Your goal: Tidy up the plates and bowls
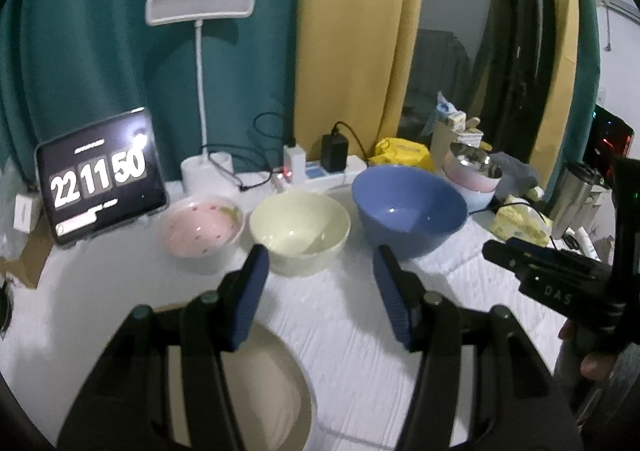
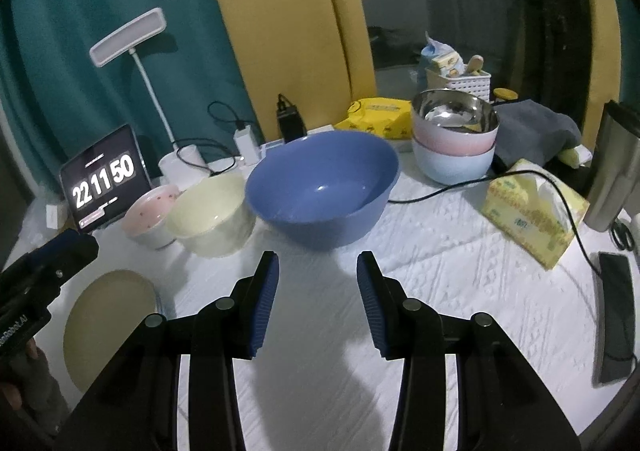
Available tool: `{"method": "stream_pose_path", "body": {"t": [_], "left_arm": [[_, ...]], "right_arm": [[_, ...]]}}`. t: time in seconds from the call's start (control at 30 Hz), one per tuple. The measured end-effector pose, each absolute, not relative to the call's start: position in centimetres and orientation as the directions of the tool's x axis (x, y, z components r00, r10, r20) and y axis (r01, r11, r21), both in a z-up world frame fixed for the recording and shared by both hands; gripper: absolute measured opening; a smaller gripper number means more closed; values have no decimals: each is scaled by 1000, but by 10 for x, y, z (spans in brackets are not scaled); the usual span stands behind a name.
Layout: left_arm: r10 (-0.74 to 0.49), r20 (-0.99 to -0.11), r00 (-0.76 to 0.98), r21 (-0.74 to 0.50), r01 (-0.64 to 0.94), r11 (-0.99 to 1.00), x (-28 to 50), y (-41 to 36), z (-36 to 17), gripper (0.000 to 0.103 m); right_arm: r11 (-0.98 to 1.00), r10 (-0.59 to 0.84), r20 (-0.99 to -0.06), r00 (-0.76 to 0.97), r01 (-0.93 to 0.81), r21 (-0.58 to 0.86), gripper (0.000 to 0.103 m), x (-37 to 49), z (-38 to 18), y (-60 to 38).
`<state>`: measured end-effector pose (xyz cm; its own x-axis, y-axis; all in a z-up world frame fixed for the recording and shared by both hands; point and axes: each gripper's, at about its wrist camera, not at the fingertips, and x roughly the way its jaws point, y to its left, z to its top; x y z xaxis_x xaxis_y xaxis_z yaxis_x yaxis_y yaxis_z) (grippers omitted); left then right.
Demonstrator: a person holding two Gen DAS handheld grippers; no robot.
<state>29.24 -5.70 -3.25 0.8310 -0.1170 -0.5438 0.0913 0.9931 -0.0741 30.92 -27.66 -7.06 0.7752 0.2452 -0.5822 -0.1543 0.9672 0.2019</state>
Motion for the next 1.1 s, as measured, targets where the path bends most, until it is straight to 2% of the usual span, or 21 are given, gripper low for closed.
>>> {"method": "stream_pose_path", "body": {"t": [0.23, 0.73, 1.1], "left_arm": [[-129, -526, 841, -26, 135, 990, 319, -75, -29, 56], [-170, -588, 791, -55, 171, 984, 388, -98, -57, 56], [-147, -623, 768, -38, 158, 987, 416, -115, -77, 56]], "right_arm": [[977, 201, -588, 783, -119, 175, 44, 332, -70, -287], [978, 168, -629, 759, -52, 200, 44, 390, -94, -303], [977, 176, -660, 730, -46, 209, 50, 421, -119, -305]]}}
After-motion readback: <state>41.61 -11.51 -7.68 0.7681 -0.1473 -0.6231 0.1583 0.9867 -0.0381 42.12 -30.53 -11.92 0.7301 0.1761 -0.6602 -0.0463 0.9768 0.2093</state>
